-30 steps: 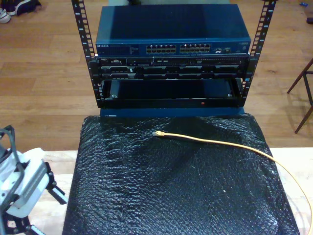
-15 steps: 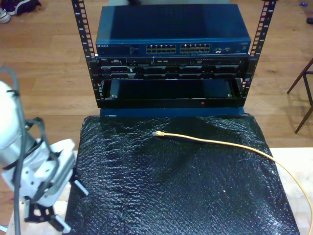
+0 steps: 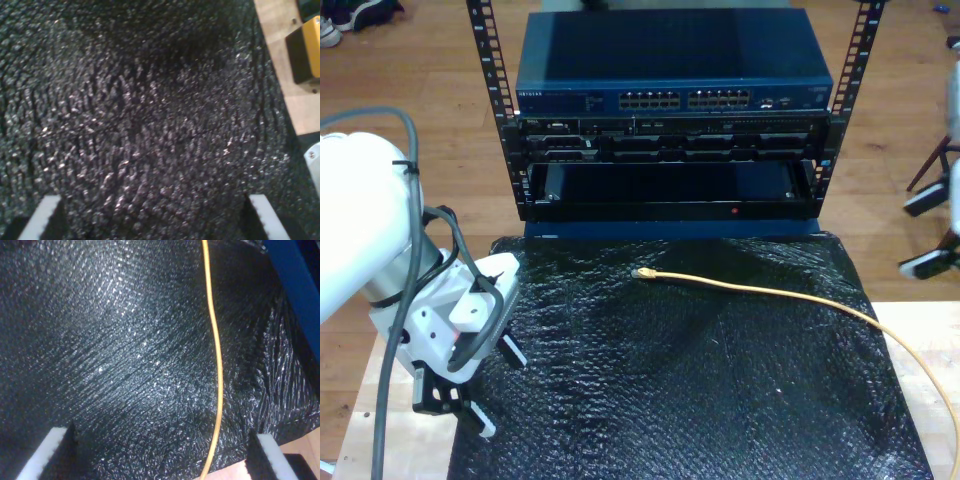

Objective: Grab the cable and plug it in

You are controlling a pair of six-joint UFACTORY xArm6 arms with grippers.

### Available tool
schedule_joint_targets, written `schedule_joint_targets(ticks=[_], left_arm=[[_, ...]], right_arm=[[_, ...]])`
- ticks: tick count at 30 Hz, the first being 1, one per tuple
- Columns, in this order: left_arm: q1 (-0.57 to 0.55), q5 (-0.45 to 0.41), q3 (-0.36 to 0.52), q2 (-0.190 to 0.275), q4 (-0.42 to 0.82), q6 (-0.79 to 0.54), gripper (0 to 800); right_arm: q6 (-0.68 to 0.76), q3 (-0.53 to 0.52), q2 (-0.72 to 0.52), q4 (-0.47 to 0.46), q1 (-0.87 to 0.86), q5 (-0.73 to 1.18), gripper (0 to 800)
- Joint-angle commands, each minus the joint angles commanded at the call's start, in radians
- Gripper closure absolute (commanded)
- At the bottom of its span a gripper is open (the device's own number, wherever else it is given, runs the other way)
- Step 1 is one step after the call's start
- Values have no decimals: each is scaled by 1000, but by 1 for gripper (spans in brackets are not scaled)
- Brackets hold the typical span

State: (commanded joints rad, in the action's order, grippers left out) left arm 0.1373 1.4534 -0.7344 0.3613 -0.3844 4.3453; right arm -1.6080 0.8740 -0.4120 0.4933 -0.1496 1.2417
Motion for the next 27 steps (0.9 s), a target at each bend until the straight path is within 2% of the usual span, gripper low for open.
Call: schedule_joint_targets(ticks=[5,10,18,22,27], left_arm=[[2,-3,-37,-26,0,2,0],[5,-8,-81,-49,0,11,0],[23,-106,-98,-81,0,43,0],[58,-138,-98,-101,0,55,0],[87,-163,-101,-138,0,58,0]], right_arm=[[84,0,61,-80,137,-97,7],[135,11,124,-91,232,-155,7],[201,97,253,-146,347,-198,7],[250,152,311,-204,397,-198,7],[299,207,364,-227,448,-198,7]])
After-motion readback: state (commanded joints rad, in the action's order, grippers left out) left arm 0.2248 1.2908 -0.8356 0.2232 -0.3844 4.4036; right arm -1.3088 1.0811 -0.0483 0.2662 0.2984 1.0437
